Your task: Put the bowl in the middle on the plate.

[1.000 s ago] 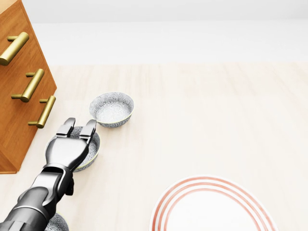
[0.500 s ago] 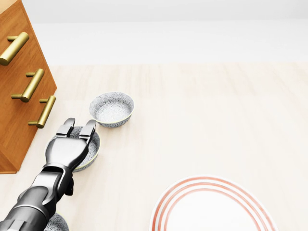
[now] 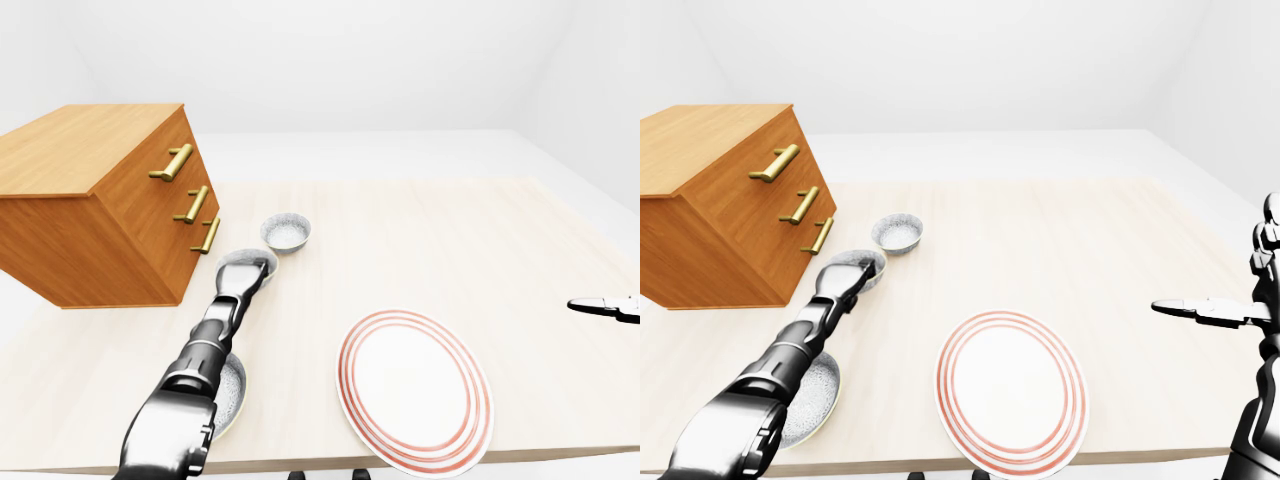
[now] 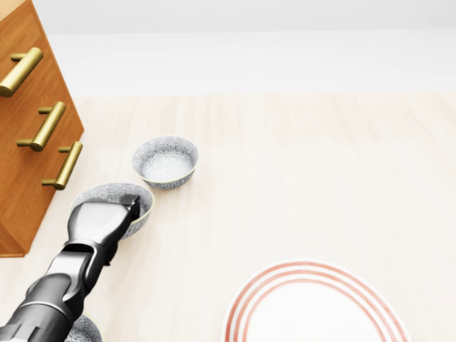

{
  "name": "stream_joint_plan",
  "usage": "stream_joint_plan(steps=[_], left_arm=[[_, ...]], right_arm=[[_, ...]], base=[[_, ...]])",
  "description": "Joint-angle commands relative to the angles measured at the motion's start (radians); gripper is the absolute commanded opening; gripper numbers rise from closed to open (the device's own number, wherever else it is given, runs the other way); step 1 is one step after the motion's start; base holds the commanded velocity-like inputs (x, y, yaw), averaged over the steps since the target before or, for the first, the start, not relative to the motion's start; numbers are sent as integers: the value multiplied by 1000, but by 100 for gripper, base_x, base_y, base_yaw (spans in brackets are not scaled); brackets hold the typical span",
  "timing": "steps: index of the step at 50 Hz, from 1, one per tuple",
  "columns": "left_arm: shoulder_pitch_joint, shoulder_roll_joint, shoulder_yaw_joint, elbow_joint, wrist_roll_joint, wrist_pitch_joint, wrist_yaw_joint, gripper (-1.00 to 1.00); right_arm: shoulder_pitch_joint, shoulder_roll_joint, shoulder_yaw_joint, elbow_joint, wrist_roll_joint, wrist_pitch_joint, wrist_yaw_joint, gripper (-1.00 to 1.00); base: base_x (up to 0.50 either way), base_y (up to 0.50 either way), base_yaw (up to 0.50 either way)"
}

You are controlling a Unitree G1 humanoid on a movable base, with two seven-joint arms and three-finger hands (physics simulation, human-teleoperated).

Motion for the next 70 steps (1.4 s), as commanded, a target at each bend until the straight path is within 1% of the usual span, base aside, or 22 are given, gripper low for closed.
stream_joint_plan(steps=[1, 11, 19, 26, 31, 33, 47, 50, 52, 54, 55, 59, 62, 67, 70], left_arm=[[11, -3, -7, 1, -20, 0, -15, -100], [19, -5, -5, -8, -27, 0, -15, -100], [40, -4, 0, -61, -36, 0, -58, -100], [78, -3, 14, -158, -51, 0, -112, -100], [121, -6, 24, -270, -55, 0, -153, -100], [156, -8, 33, -359, -56, 0, -200, -100], [240, -24, 59, -576, -52, 0, -292, -100], [272, -32, 67, -673, -57, 0, -339, -100], [303, -42, 70, -786, -61, 0, -395, -100], [319, -50, 76, -846, -65, 0, -421, -100], [330, -56, 78, -904, -69, 0, -454, -100], [355, -71, 80, -1017, -70, 0, -513, -100], [374, -78, 82, -1065, -72, 0, -535, -100], [394, -84, 84, -1098, -75, 0, -543, -100], [422, -98, 75, -1153, -76, 0, -559, -100]], right_arm=[[2, 0, -4, -11, 4, 0, 6, 100], [2, 2, -2, 0, 3, 0, 7, 100], [1, 3, 1, 10, 1, 0, 5, 100], [4, 3, 2, 5, 0, 0, 4, 100], [1, 2, 2, 1, -2, 0, 5, 100], [1, 2, 3, 7, -3, 0, 4, 100], [-1, 1, 11, 20, -8, 0, -1, 100], [0, 1, 11, 22, -8, 0, -1, 100], [1, 2, 11, 19, -9, 0, -1, 100], [3, 4, 10, 14, -10, 0, 1, 100], [3, 3, 10, 14, -10, 0, 2, 100], [5, 5, 7, 8, -12, 0, 6, 100], [3, 4, 7, 5, -14, 0, 8, 100], [2, 5, 7, 14, -15, 0, 7, 100], [3, 4, 8, 14, -15, 0, 7, 100]], base=[[0, 0, 0], [0, 0, 0], [0, 0, 0], [0, 0, 0], [0, 0, 0], [0, 0, 0], [0, 0, 0], [0, 0, 0], [0, 0, 0], [0, 0, 0], [0, 0, 0], [0, 0, 0], [0, 0, 0], [0, 0, 0], [0, 0, 0]])
